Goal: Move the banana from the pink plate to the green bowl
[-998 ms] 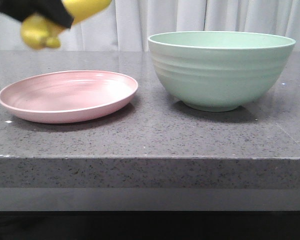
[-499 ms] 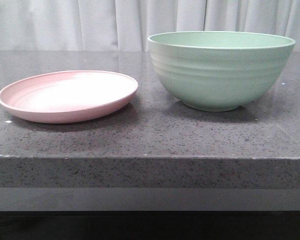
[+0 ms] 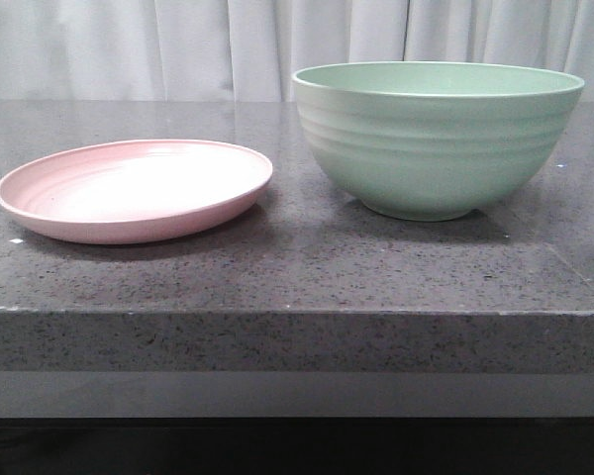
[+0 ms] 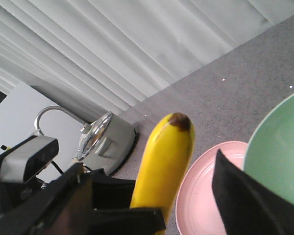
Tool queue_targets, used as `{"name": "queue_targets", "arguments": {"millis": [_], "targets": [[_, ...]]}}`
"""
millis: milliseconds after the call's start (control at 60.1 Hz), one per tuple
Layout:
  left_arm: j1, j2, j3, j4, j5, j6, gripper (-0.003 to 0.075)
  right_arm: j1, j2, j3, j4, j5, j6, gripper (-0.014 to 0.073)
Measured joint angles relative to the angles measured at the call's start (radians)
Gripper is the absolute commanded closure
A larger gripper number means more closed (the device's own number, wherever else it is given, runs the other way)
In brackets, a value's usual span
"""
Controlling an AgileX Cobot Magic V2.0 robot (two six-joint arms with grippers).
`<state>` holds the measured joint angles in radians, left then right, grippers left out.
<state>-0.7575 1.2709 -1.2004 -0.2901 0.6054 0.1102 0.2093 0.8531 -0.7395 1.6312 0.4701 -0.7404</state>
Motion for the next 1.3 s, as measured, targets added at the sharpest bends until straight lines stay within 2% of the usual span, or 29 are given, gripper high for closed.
{"name": "queue_targets", "arguments": {"millis": [183,565,649,782,848,915,1014,1081,1164,1297], "targets": [[0.000,0.001,0.000,0.000,0.002,0.000,0.0596,0.019,0.164,-0.077,0.089,0.054,-0.081,0.0061],[0.000,0.001,0.000,0.000,0.002,0.000,0.0596,0.134,0.345,-0.156,0.100,0.093,-0.097,0.0069],[0.000,0.001,0.000,0.000,0.002,0.000,0.0596,0.146,0.351,-0.156,0.100,0.098,-0.097,0.0132],[0.000,0.001,0.000,0.000,-0.004,0.000,0.0586,0.148,0.354,-0.156,0.100,0.087,-0.099,0.0308],[0.000,0.001,-0.001,0.000,-0.008,0.000,0.0556,0.148,0.356,-0.156,0.100,0.082,-0.100,0.0391],[0.000,0.001,-0.001,0.000,-0.008,0.000,0.0467,0.148,0.356,-0.156,0.100,0.082,-0.100,0.0468],[0.000,0.001,-0.001,0.000,-0.008,0.002,0.0296,0.148,0.356,-0.156,0.100,0.082,-0.100,0.0498],[0.000,0.001,-0.001,0.000,-0.011,0.002,0.0209,0.148,0.356,-0.156,0.100,0.083,-0.101,0.0498],[0.000,0.001,-0.001,0.000,-0.010,0.002,0.0167,0.148,0.356,-0.156,0.100,0.089,-0.101,0.0498],[0.000,0.001,-0.001,0.000,-0.012,0.002,0.0167,0.148,0.356,-0.159,0.098,0.081,-0.114,0.0498]]}}
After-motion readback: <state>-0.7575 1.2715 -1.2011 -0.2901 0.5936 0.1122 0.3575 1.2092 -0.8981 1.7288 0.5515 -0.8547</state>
